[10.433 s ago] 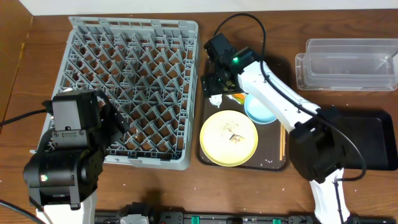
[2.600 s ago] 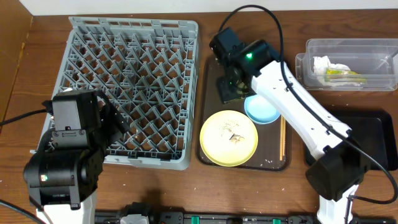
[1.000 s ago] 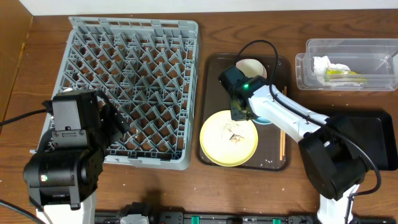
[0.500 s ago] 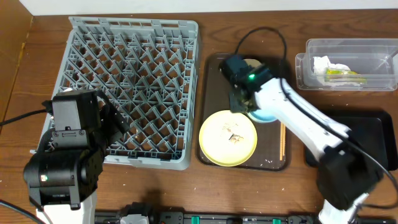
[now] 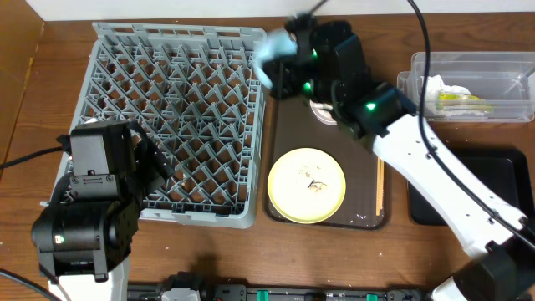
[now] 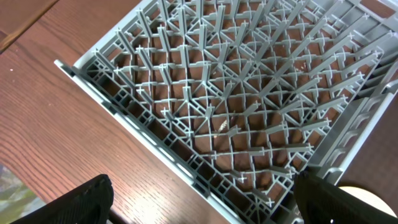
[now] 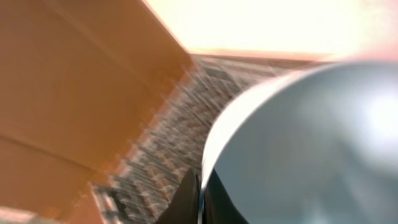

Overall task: Sort waste into correct bins and load items into the dishwasher
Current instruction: 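Lift the blue bowl and place it upside down in the dish rack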

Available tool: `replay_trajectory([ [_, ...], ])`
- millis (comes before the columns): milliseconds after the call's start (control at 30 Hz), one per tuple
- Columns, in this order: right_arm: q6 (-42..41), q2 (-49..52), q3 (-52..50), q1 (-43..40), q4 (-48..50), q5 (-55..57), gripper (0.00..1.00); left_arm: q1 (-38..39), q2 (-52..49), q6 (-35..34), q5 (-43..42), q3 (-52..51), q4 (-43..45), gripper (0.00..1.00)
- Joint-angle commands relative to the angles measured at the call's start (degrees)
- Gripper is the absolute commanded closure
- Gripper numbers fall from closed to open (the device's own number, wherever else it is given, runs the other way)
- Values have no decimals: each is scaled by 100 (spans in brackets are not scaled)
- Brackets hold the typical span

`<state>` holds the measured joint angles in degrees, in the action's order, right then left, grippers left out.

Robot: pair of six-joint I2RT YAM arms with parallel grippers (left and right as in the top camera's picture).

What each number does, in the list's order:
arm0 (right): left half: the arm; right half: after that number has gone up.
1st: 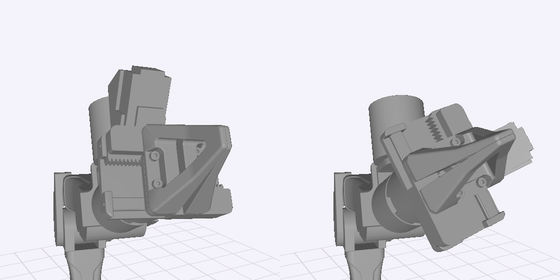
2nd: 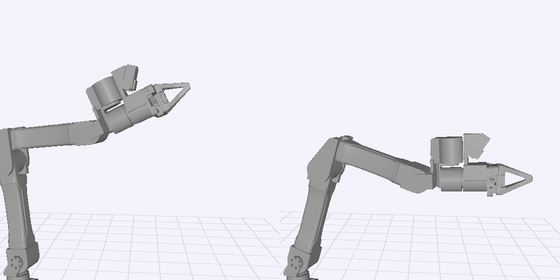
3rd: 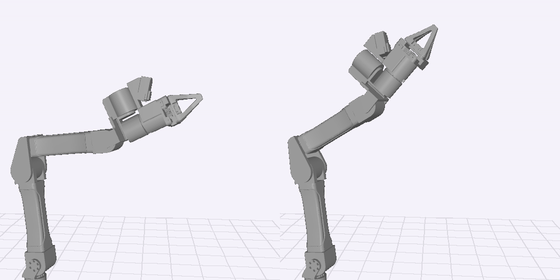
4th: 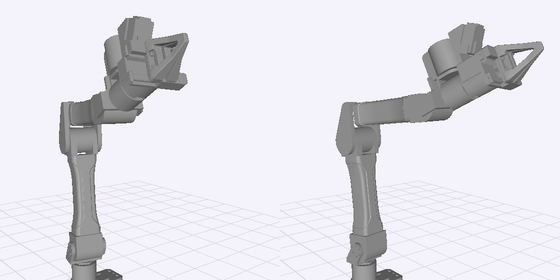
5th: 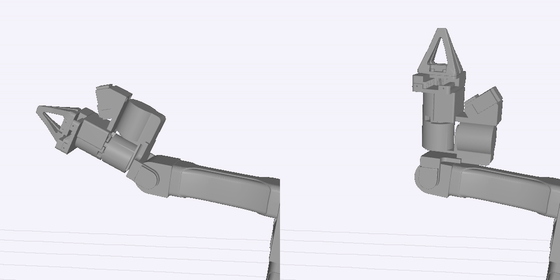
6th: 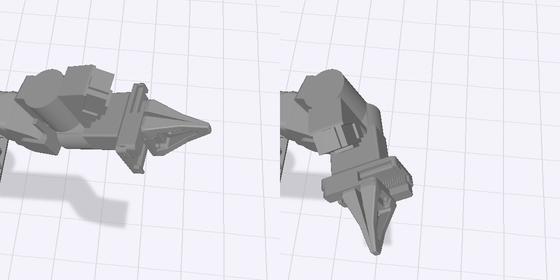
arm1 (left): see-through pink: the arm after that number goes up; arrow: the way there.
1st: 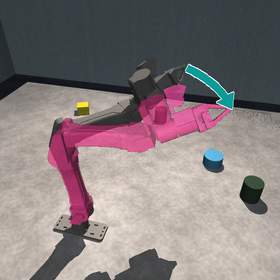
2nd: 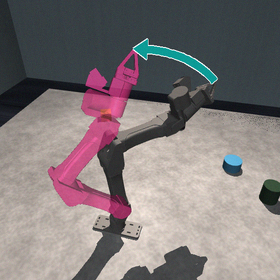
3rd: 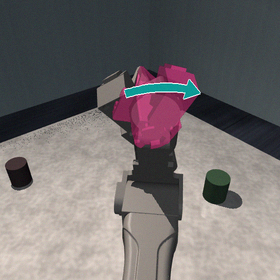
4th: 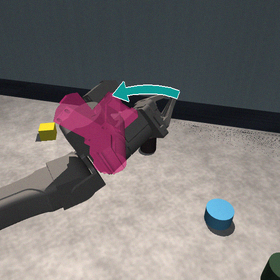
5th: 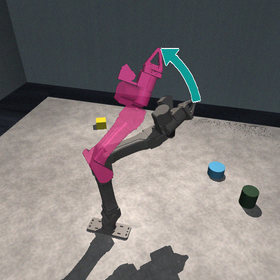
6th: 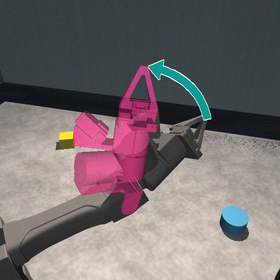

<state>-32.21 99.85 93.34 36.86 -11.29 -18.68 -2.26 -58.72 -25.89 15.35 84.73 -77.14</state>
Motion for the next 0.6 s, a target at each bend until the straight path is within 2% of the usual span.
replay_trajectory([
  [0,-717,498,28,214,730,-708,99,-31,0,-13,13,-9,-22,6],
  [367,-3563,2616,31,682,5541,-811,99,-31,0,-13,13,-9,-22,6],
  [433,-3821,2865,31,734,5862,-678,99,-31,0,-13,13,-9,-22,6],
  [567,-4076,3204,31,769,5825,-514,99,-31,0,-13,13,-9,-22,6],
])
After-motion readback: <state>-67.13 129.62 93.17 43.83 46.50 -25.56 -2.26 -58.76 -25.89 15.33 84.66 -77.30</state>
